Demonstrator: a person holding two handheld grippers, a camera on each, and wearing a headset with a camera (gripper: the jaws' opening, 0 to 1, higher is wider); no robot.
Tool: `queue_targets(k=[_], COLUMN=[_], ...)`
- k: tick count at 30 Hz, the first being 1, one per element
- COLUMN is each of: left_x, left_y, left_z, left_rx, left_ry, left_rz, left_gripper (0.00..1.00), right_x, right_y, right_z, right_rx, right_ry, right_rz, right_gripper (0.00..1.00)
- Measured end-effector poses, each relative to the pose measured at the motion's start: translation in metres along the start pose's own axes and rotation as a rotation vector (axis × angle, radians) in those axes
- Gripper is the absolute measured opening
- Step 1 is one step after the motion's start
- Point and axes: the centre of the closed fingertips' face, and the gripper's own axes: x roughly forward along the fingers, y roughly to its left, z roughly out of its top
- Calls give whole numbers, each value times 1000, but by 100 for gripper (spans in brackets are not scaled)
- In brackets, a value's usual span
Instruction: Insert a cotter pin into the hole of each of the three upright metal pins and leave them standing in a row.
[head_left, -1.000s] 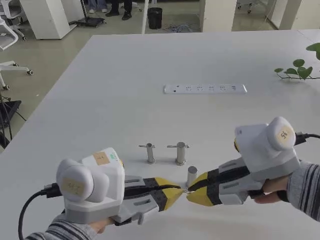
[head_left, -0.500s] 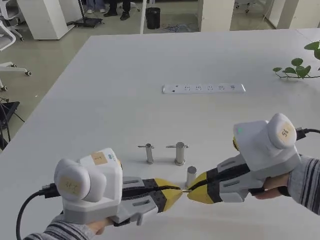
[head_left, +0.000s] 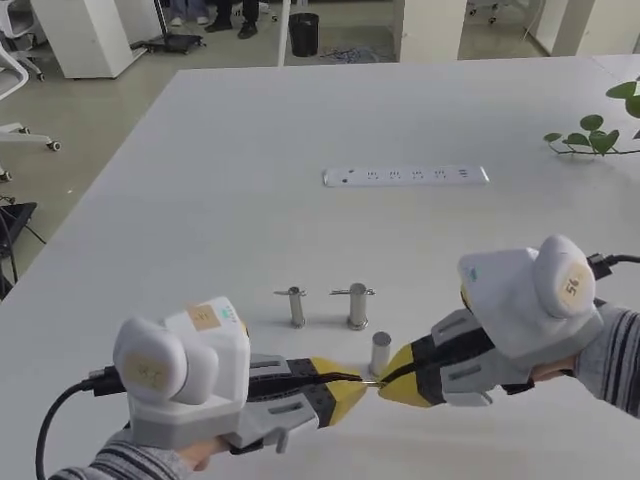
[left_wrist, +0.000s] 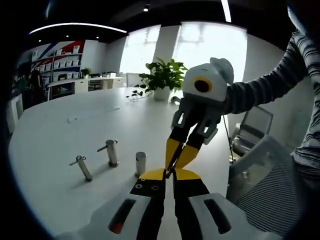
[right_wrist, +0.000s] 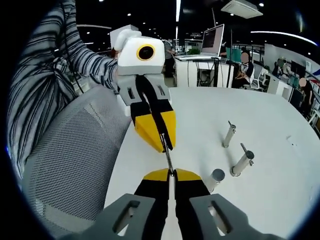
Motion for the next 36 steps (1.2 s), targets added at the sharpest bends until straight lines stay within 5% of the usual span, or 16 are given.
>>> queue_targets(k=[9,23,36], left_x=[7,25,53], left_y=[6,24,46], left_z=[-4,-16,-26], left_rx=[44,55,-67], left_ry=[11,19,18], left_rz=[36,202,305], left_gripper=[17,38,31], right_x=[-11,-32,-34], right_y=[-16,-48,-65], right_z=[-14,-47,-69], right_rx=[-28,-65,-97], right_ry=[62,213,310], right_rz=[-57,-143,-147], right_gripper=[0,0,0])
